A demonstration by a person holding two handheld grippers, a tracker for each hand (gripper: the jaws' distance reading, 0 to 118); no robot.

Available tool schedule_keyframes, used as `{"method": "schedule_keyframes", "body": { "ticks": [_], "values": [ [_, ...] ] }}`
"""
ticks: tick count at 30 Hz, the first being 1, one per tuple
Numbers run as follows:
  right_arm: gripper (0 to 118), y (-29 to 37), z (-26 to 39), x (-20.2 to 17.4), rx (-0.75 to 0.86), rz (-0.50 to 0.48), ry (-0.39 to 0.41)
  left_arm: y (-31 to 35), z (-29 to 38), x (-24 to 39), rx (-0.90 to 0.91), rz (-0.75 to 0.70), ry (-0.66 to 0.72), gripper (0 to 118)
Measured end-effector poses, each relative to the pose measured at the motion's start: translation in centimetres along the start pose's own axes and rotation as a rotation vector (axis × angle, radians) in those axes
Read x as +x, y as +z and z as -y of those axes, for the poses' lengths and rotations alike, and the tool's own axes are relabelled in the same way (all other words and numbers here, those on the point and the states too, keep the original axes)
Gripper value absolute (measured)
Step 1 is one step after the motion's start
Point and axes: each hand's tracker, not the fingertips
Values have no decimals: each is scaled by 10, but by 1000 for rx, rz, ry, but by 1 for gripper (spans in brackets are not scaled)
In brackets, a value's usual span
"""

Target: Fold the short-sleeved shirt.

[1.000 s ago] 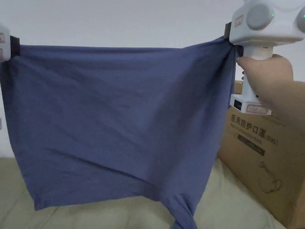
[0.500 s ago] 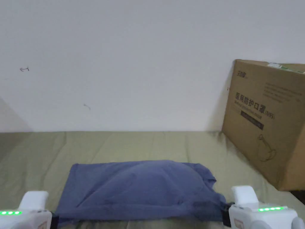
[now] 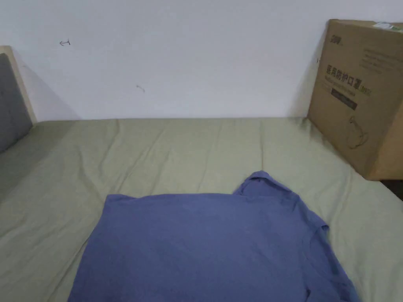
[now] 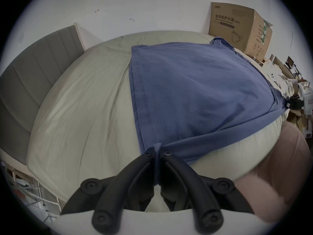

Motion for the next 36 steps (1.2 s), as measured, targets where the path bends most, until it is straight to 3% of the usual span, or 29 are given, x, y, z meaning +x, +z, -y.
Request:
{"method": "schedule_keyframes", "body": {
  "ticks": [5, 6, 7, 8, 9, 12, 14, 17, 18, 19, 20, 21, 22, 23, 24, 26, 28, 31, 32, 33, 34, 35, 36],
  "values": [
    [5, 2, 0, 0, 3, -7, -31, 18, 9, 0, -23, 40, -40, 7],
    [32, -2, -5, 1, -5, -11, -62, 19, 8, -2, -39, 52, -43, 33],
    [77, -5, -9, 2, -50, 0, -132, 19, 7, -4, -66, 48, -33, 72],
    [111, -8, -10, 2, -80, 8, -187, 19, 8, -4, -91, 43, -17, 102],
    [118, -8, -11, 3, -79, -25, -227, 24, 9, -9, -87, 62, 8, 110],
    [118, 17, -20, 0, -14, -119, -350, 47, -2, -14, -74, 123, 137, 106],
    [118, 43, -29, -11, 116, -151, -407, 78, -11, -14, 68, 154, 231, 106],
    [116, 98, -38, -53, 472, -141, -395, 133, -22, -1, 383, 139, 341, 104],
    [111, 116, -37, -70, 627, -128, -374, 153, -22, 10, 519, 75, 339, 94],
    [105, 129, -34, -84, 738, -117, -347, 166, -19, 20, 619, 14, 326, 76],
    [100, 138, -33, -97, 837, -92, -320, 177, -15, 30, 706, -42, 314, 76],
    [100, 147, -34, -114, 899, -47, -295, 186, -12, 39, 777, -89, 307, 68],
    [76, 153, -38, -126, 927, -18, -274, 192, -12, 47, 794, -151, 305, 38],
    [30, 157, -43, -133, 927, -17, -262, 194, -14, 52, 792, -198, 299, 5],
    [0, 161, -45, -138, 925, -42, -262, 196, -15, 53, 783, -207, 296, 0],
    [0, 162, -56, -140, 853, -194, -191, 192, -23, 42, 683, -60, 268, 0],
    [0, 164, -55, -150, 835, -145, -158, 176, -35, 28, 466, -56, 261, 0],
    [0, 156, -54, -150, 779, -167, -126, 115, -41, 5, -59, 12, 292, 0],
    [0, 152, -53, -150, 751, -176, -136, 94, -35, -1, -120, 48, 319, 3],
    [0, 145, -53, -147, 718, -193, -152, 77, -26, -7, -122, 68, 363, 33],
    [0, 139, -52, -146, 685, -218, -169, 59, -18, -13, -128, 56, 403, 76],
    [0, 135, -51, -145, 660, -238, -184, 42, -14, -19, -168, 52, 434, 107],
    [0, 131, -50, -144, 633, -257, -208, 26, -6, -20, -200, 28, 445, 114]
  ]
}}
